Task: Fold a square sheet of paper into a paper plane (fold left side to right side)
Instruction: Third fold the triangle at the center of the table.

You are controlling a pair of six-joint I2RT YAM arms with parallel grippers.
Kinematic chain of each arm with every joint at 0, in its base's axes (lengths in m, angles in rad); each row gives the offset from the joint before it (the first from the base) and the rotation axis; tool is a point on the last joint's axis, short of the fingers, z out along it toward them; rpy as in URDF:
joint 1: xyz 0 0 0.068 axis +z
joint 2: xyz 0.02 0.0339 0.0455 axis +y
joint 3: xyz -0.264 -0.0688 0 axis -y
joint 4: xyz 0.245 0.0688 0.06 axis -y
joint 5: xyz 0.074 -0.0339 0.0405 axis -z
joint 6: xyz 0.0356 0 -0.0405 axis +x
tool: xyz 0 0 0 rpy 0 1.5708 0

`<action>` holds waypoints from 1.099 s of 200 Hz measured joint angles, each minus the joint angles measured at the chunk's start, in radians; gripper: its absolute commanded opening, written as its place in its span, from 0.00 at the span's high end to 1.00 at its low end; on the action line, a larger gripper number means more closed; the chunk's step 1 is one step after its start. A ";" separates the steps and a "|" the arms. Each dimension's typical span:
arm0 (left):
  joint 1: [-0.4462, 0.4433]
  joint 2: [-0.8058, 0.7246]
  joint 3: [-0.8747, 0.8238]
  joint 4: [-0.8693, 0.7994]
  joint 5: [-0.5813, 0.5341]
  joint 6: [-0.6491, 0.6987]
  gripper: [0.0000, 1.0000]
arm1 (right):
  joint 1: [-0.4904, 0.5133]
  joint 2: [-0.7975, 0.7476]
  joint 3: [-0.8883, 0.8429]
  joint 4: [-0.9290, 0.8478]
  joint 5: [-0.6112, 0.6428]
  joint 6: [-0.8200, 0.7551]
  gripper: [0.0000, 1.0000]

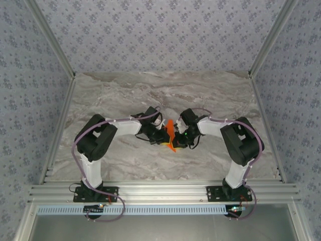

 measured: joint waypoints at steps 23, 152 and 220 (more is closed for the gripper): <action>0.000 0.016 -0.002 0.005 0.002 -0.007 0.98 | 0.003 0.002 0.003 -0.004 0.003 0.000 1.00; 0.000 0.025 -0.005 -0.001 -0.033 -0.002 1.00 | 0.021 0.006 0.029 -0.046 0.050 0.000 1.00; 0.029 0.023 0.008 -0.043 -0.048 0.040 0.99 | 0.021 0.006 0.029 -0.048 0.055 0.000 1.00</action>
